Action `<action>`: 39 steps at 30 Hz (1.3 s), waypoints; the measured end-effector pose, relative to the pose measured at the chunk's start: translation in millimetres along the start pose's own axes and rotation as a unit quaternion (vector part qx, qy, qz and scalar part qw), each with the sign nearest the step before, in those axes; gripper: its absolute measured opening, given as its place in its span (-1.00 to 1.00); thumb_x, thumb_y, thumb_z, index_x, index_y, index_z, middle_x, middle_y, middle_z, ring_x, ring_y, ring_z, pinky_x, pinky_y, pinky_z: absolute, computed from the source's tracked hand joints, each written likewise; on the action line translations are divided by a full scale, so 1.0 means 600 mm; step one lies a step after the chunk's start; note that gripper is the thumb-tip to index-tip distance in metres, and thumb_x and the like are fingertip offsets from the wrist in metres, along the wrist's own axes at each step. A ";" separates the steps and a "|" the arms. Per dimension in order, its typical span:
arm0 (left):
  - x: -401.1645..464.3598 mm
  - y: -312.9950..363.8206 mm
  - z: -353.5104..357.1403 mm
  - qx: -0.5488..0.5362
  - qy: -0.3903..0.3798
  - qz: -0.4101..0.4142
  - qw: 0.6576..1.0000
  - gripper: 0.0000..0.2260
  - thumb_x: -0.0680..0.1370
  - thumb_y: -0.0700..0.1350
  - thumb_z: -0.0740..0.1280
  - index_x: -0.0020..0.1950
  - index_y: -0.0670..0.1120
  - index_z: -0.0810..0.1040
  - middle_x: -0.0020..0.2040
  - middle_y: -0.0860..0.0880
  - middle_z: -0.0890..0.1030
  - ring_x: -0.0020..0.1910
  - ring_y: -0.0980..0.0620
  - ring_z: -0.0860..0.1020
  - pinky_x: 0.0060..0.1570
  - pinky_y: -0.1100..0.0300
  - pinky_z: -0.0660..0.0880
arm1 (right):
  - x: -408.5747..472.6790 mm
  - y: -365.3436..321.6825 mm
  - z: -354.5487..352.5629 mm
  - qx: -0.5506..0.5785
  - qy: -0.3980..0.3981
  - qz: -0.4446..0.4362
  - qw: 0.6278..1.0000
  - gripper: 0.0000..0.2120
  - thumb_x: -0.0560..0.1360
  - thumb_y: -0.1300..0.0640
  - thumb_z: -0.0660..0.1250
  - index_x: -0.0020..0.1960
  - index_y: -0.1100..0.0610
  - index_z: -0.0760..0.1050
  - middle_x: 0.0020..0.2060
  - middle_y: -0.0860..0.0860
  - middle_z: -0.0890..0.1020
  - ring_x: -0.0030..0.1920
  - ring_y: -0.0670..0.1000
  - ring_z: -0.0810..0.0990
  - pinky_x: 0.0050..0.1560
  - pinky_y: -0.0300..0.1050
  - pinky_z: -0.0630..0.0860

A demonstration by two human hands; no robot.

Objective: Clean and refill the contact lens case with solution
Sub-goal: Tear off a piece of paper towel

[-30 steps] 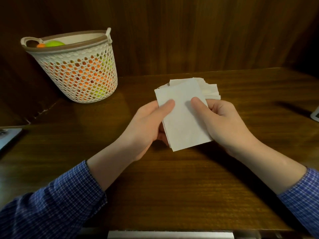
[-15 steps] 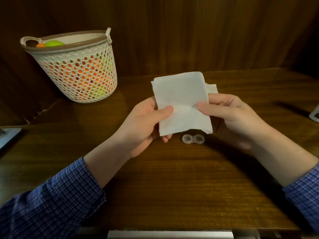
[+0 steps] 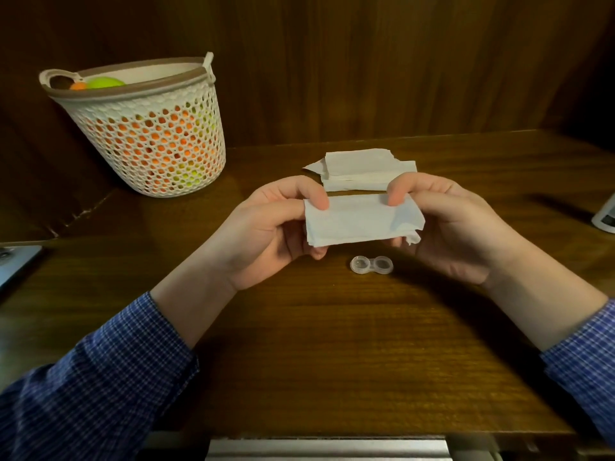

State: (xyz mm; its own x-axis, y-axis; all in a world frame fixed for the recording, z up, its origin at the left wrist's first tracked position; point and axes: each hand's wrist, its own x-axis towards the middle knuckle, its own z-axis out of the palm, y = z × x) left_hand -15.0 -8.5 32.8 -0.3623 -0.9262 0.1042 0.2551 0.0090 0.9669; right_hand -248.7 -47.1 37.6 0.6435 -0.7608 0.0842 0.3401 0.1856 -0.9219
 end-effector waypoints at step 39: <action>-0.001 -0.024 0.018 0.051 0.013 0.005 0.999 -0.89 0.62 -0.22 0.30 0.11 -0.10 0.57 -0.22 -0.09 0.67 -0.35 0.05 0.62 -0.36 0.24 0.56 | 0.012 0.032 -0.017 -0.071 -0.027 -0.023 0.997 -0.75 0.49 0.25 0.37 0.12 0.20 0.70 -0.03 0.34 0.59 -0.32 0.13 0.52 -0.36 -0.22 0.54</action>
State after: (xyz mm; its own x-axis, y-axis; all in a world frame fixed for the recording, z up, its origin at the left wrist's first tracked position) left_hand -28.1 -3.9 21.1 -0.3369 -0.9352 0.1089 0.1659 0.0549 0.9846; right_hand -244.3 -55.5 16.4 0.6666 -0.7312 0.1448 0.2725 0.0582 -0.9604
